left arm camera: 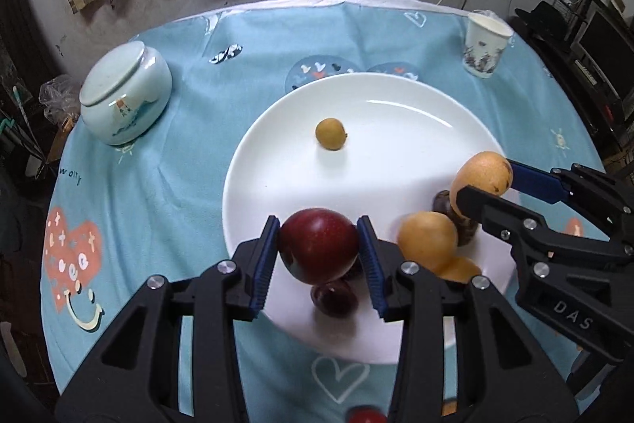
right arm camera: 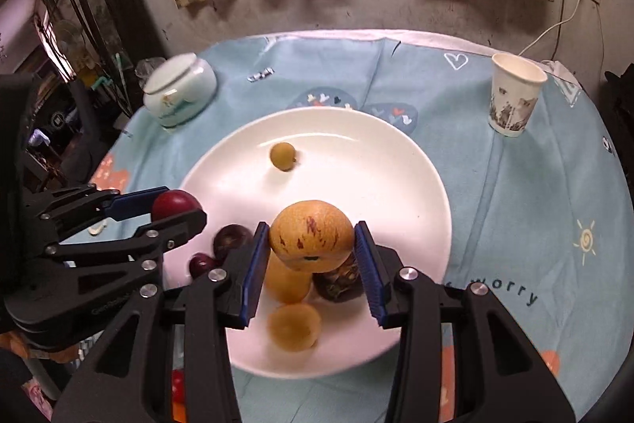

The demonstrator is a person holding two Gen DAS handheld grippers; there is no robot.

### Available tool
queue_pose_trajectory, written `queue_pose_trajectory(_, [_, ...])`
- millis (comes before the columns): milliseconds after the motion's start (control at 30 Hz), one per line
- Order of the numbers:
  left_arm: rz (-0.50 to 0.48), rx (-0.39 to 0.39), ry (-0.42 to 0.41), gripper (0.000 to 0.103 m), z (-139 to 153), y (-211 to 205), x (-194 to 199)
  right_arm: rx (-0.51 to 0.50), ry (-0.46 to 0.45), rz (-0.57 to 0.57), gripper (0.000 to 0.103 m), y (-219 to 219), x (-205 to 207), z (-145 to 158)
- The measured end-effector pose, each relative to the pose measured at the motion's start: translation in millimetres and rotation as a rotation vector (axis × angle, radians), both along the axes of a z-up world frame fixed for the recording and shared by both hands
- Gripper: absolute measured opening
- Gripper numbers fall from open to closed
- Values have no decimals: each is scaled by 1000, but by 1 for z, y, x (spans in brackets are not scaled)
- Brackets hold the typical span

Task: Organize fruits
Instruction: 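Lower both fruits onto the white plate and open both grippers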

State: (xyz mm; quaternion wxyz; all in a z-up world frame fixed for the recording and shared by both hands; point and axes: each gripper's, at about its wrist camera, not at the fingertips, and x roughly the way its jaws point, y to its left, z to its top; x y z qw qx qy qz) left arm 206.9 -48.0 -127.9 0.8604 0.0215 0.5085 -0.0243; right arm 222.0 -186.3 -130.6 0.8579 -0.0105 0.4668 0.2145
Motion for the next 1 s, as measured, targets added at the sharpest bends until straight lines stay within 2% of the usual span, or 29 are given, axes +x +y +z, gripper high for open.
queue_pose_trajectory(133, [-2, 3, 12, 43, -14, 2, 8, -41, 21, -15, 45, 2, 10, -14])
queue_pose_trajectory(167, [-4, 1, 6, 48, -14, 3, 7, -43, 17, -23, 46, 1, 10, -14])
queue_pose_trajectory(233, [-3, 8, -8, 51, -12, 2, 7, -42, 4, -30, 47, 0, 8, -10])
queue_pose_trajectory(267, [-7, 9, -9, 54, -11, 2, 7, -42, -1, -30, 51, -1, 7, -7])
queue_pose_trajectory(300, [-5, 14, -12, 54, -9, 1, 7, -45, -18, -35, 69, -2, 3, -3])
queue_pose_trajectory(333, [-3, 20, -19, 54, -7, 1, 5, -44, -37, -32, 71, -2, 0, 2])
queue_pose_trajectory(467, [-3, 7, -40, 54, 8, 2, -7, -69, -75, -7, 71, 0, -14, 20])
queue_pose_trajectory(567, [-8, -2, -64, 58, 22, 2, -22, -75, -108, 0, 71, -1, -33, 37])
queue_pose_trajectory(633, [-15, 2, -95, 63, 34, 1, -37, -79, -125, -2, 71, -2, -44, 47])
queue_pose_trajectory(833, [-39, -17, -153, 66, 62, -2, -78, -119, -189, 12, 71, -3, -88, 74])
queue_pose_trajectory(1000, [-66, -34, -194, 69, 82, -6, -116, -96, -219, -1, 71, -12, -126, 92])
